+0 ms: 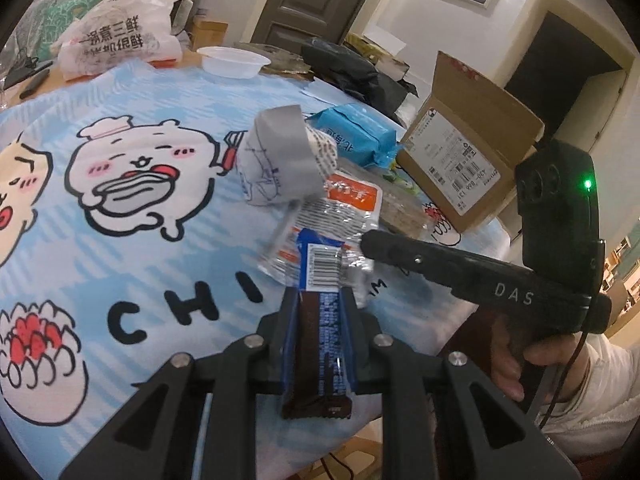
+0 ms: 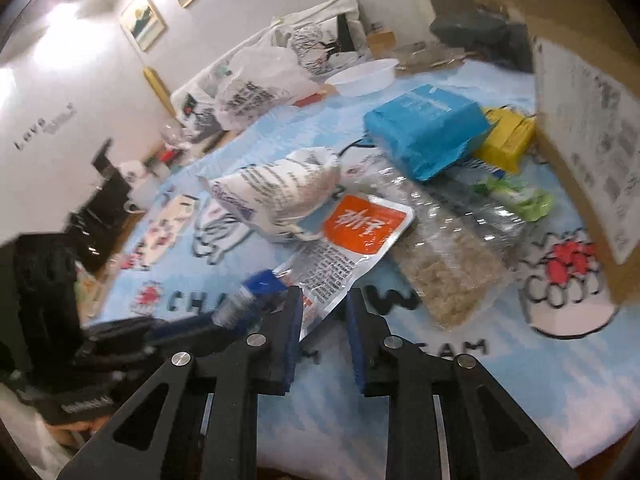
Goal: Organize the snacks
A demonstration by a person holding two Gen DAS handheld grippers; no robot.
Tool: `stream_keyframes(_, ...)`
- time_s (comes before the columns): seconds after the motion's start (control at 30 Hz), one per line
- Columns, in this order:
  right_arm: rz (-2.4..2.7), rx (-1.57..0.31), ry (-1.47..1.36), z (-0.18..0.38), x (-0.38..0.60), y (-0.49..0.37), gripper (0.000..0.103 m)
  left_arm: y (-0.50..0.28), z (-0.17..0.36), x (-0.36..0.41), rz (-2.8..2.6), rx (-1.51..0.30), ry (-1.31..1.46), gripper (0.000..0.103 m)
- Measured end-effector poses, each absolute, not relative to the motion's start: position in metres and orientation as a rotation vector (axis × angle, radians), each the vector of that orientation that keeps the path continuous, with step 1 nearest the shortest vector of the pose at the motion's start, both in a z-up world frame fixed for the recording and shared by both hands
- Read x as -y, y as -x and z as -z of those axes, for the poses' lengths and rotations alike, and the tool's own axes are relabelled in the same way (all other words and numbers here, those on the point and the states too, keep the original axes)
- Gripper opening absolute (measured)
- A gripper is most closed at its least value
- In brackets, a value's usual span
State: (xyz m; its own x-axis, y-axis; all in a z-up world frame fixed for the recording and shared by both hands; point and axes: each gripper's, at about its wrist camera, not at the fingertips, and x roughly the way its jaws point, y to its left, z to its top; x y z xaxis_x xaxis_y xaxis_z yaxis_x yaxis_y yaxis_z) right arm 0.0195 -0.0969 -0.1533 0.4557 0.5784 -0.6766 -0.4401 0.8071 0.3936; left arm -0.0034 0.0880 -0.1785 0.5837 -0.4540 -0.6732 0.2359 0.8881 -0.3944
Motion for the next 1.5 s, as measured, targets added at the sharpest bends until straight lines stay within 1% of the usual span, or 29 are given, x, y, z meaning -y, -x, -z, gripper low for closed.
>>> stream_keyframes(0.13, -0.664, -0.905, -0.149, 0.155, 0.085, -0.021, 0.019, 0.004, 0.178, -0.090, 0.404, -0.860, 0.293, 0.016)
stream_keyframes(0.23, -0.681, -0.914, -0.184, 0.156, 0.082, -0.025, 0.019, 0.004, 0.174, -0.097, 0.351, -0.843, 0.277, 0.016)
stream_keyframes(0.47, -0.643, -0.901, -0.146, 0.153, 0.078, -0.023, 0.019, -0.013, 0.171, -0.113, 0.286, -0.843, 0.243, 0.016)
stream_keyframes(0.5, -0.642, -0.896, -0.141, 0.152, 0.079, -0.023, 0.020, -0.016, 0.171, -0.114, 0.282, -0.844, 0.239, 0.016)
stream_keyframes(0.63, -0.616, -0.873, -0.116, 0.145, 0.081, -0.025, 0.029, -0.024, 0.174, -0.118, 0.269, -0.853, 0.236, 0.016)
stream_keyframes(0.87, -0.561, -0.837, 0.013, 0.139, 0.082, -0.046, 0.034, -0.029, 0.176, -0.123, 0.259, -0.859, 0.235, 0.016)
stream_keyframes(0.93, -0.550, -0.829, 0.050, 0.139, 0.081, -0.051, 0.041, -0.030, 0.177, -0.124, 0.256, -0.858, 0.237, 0.016)
stream_keyframes(1.07, -0.576, -0.831, 0.121, 0.140, 0.072, -0.061, 0.043, -0.030, 0.177, -0.124, 0.257, -0.858, 0.239, 0.016)
stream_keyframes(1.2, -0.607, -0.834, 0.180, 0.142, 0.063, -0.061, 0.052, -0.031, 0.177, -0.126, 0.250, -0.858, 0.241, 0.016)
stream_keyframes(1.5, -0.701, -0.911, 0.147, 0.144, 0.062, -0.055, 0.053, -0.026, 0.175, -0.134, 0.228, -0.848, 0.247, 0.016)
